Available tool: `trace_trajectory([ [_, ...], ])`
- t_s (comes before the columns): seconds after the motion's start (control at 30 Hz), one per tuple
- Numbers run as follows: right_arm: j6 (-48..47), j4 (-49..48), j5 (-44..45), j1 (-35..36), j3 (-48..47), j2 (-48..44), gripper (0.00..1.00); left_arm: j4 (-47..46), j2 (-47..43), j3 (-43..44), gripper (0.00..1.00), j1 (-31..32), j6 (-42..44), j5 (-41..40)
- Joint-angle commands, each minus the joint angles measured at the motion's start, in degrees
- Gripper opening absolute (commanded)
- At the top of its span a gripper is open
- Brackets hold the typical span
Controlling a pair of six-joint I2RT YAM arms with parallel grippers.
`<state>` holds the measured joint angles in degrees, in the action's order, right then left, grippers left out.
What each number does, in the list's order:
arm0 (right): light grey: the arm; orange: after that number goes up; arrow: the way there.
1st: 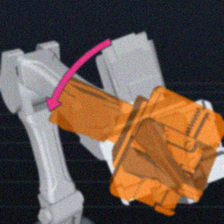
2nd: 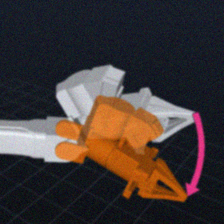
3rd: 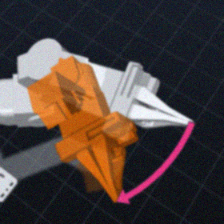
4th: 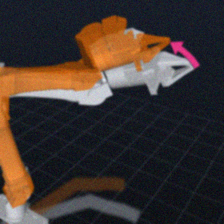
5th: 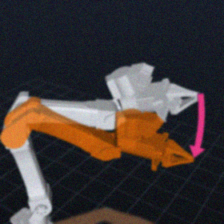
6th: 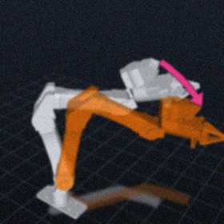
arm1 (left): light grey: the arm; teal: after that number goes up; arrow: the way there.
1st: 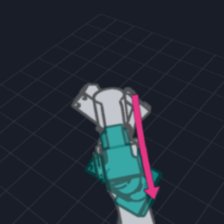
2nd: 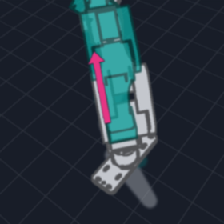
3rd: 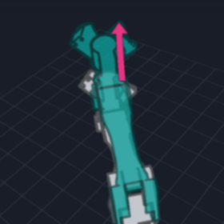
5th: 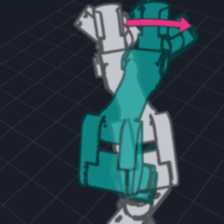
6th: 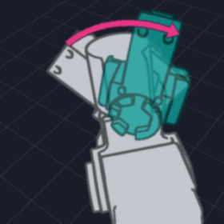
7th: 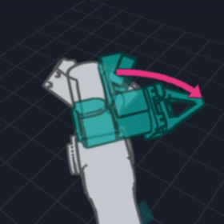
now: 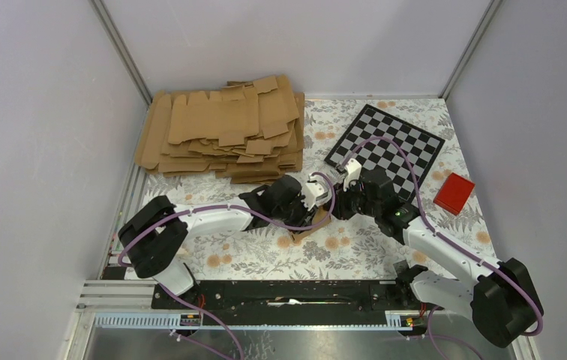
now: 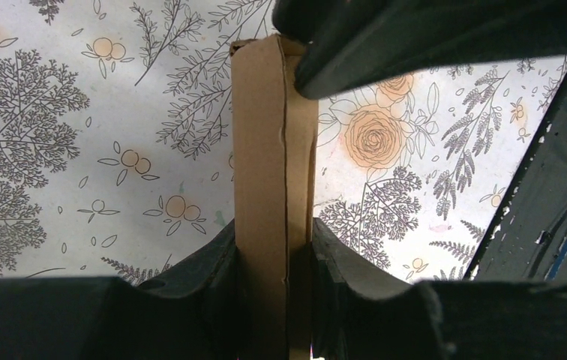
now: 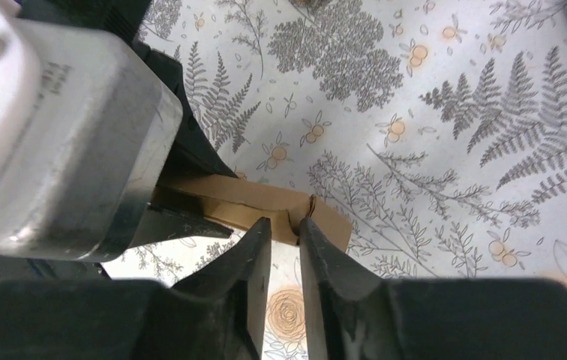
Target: Fold the paper box
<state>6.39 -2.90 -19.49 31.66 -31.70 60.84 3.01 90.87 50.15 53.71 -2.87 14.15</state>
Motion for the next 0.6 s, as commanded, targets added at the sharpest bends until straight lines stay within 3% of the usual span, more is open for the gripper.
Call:
trace_trajectory([
  [0.0, -1.1, 2.5, -0.2, 0.6, -1.5, -0.1, 0.38, -1.3, 0.9, 2.4, 0.22, 0.1, 1.3, -3.7],
  [0.1, 1.2, 2.2, 1.4, 0.6, -0.9, -1.9, 0.58, -0.7, 1.8, 3.0, 0.22, 0.6, 1.6, -5.1],
  [0.27, 11.3, -3.2, 10.0, 0.5, 1.1, -5.7, 0.75, 0.3, 3.0, 3.8, 0.22, 1.6, 2.1, -7.0],
  [0.37, 18.3, -5.2, 15.2, 0.4, 1.0, -4.4, 0.77, 0.4, 3.2, 3.9, 0.22, 1.8, 2.1, -7.3],
  [0.57, 24.0, -7.2, 14.6, 0.2, 0.0, 1.1, 0.73, 0.3, 2.8, 3.7, 0.22, 1.8, 2.0, -7.3],
])
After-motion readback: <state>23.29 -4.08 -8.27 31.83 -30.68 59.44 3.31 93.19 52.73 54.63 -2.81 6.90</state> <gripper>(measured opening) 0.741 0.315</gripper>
